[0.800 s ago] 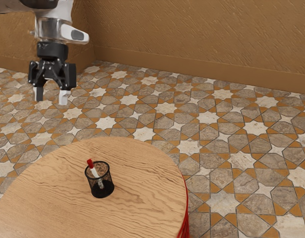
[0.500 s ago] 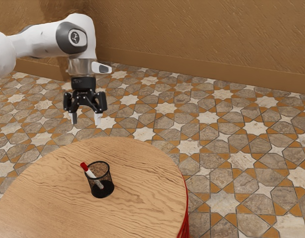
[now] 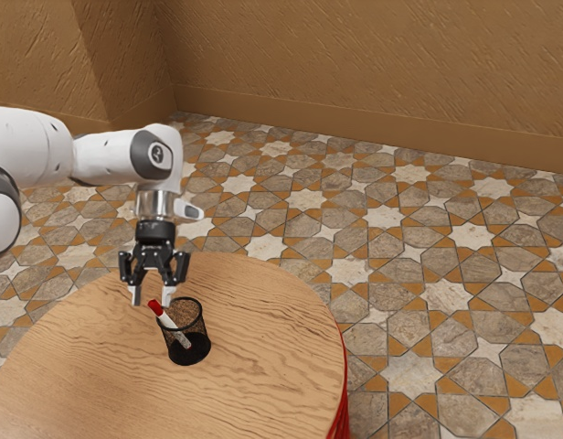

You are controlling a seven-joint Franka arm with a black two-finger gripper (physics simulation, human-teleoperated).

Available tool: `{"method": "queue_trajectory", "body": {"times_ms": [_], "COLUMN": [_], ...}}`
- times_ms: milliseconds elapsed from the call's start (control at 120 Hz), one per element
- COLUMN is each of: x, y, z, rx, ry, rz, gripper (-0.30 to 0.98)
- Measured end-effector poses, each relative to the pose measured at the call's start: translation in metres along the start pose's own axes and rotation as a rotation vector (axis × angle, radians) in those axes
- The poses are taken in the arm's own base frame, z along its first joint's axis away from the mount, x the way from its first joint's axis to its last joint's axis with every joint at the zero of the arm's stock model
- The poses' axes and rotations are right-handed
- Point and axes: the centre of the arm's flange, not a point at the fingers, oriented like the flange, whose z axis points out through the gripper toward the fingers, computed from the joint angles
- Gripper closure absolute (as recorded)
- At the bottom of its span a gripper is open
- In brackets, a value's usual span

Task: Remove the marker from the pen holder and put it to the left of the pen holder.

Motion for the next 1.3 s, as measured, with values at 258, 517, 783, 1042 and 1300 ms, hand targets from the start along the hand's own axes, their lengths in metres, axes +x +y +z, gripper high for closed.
{"method": "queue_trajectory", "body": {"times_ms": [258, 517, 783, 1042, 1300], "x": [-0.007, -0.019, -0.025, -0.041, -0.136], "y": [0.009, 0.041, 0.046, 0.065, 0.098], "z": [-0.004, 0.006, 0.012, 0.007, -0.055], "rx": [0.012, 0.031, 0.035, 0.061, 0.104], "ry": [-0.022, -0.055, -0.082, -0.075, 0.093], "rz": [-0.002, 0.026, 0.019, 0.042, 0.093], "gripper": [0.46, 0.48, 0.68, 0.76, 0.78]}}
